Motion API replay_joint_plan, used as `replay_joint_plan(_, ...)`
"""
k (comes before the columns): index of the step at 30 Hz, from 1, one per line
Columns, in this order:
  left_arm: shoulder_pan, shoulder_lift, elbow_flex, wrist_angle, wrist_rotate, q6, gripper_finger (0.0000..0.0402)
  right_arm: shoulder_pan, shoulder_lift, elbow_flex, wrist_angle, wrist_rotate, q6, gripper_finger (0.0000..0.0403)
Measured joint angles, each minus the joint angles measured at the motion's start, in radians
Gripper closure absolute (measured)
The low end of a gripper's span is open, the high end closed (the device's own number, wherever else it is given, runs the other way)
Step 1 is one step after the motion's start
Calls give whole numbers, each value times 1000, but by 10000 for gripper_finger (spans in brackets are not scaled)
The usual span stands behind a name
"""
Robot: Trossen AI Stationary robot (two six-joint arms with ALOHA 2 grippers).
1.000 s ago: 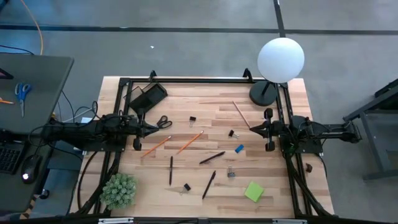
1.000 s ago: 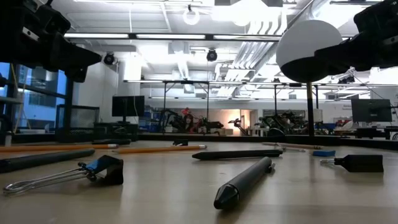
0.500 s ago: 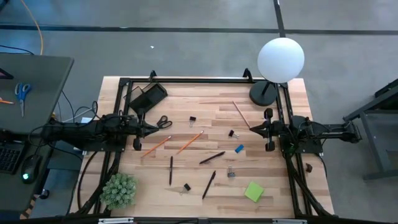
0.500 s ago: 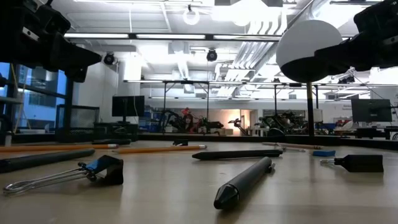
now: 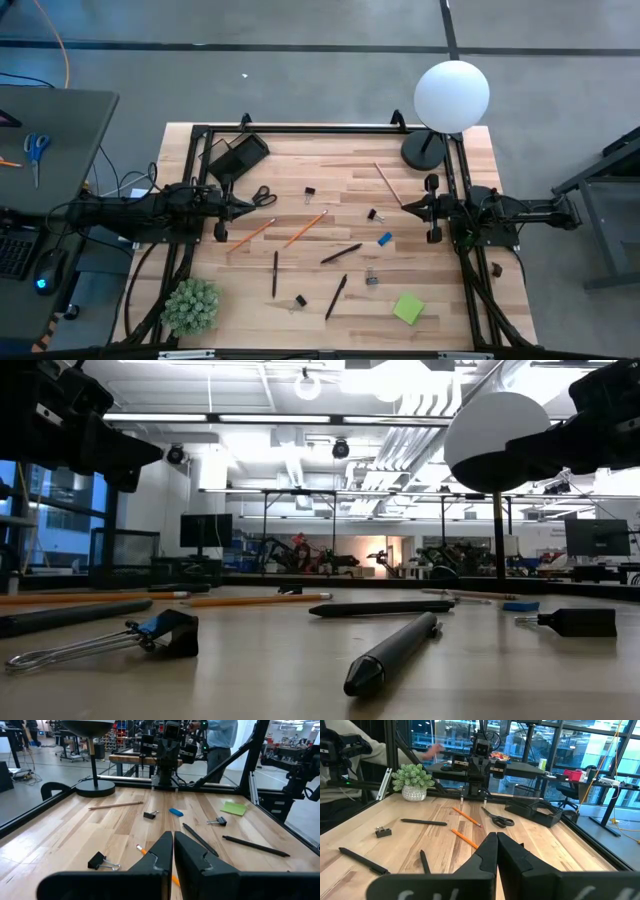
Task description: Pick and place office supplies into organizer
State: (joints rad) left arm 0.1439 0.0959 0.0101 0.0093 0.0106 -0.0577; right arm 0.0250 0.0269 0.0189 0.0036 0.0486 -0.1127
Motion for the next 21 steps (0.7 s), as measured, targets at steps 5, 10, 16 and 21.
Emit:
replay_joint_plan(5, 0, 0, 0, 0, 0, 0, 394, 0, 0, 0, 0, 0, 0, 402)
replay_joint_plan(10, 0, 0, 0, 0, 0, 0, 394, 0, 0, 0, 0, 0, 0, 402)
replay_joint_plan(16, 0, 0, 0, 0, 0, 0, 394, 0, 0, 0, 3, 1, -11, 402)
replay_joint_plan(21, 0, 0, 0, 0, 0, 0, 394, 0, 0, -3, 148, 4, 51, 402)
